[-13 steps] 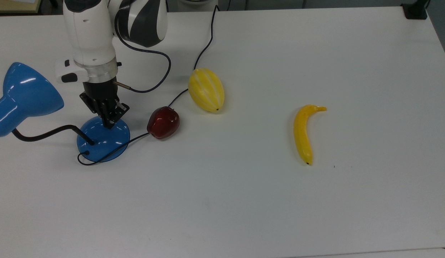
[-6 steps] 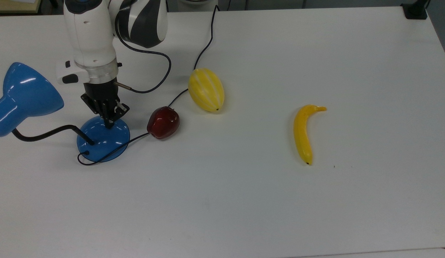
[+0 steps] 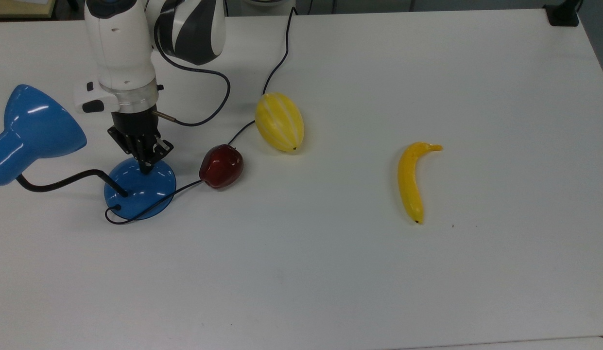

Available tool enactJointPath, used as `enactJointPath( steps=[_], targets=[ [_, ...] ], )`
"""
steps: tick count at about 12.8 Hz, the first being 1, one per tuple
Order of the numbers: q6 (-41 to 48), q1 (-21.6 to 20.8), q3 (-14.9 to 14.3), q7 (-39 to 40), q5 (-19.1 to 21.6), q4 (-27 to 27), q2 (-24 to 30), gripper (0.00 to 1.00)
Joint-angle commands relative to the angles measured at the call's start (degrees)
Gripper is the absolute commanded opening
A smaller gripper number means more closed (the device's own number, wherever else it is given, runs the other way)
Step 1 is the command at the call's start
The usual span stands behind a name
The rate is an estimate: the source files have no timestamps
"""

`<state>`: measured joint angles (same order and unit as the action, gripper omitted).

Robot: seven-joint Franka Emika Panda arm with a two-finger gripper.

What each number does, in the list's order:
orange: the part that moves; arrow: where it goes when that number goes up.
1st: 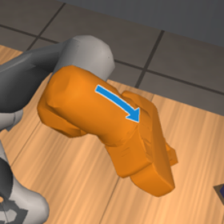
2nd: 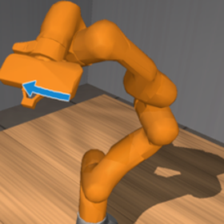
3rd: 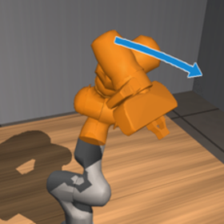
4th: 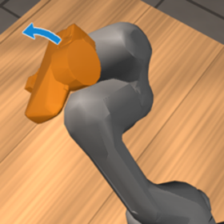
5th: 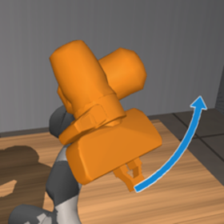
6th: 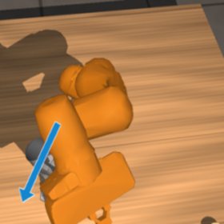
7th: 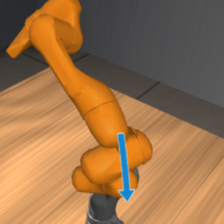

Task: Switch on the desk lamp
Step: 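Press down on the lamp base switch with the gripper fingertips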

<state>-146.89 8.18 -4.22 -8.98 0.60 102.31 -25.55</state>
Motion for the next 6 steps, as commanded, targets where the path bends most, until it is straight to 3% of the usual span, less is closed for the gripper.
enactJointPath(
  steps=[1,6],
  targets=[
    [3.0,-0.4,-1.0,2.2,0.0,0.1,1.0,0.0],
    [2.7,-0.4,-1.0,2.3,0.1,0.2,0.3,0.0]
  ],
)
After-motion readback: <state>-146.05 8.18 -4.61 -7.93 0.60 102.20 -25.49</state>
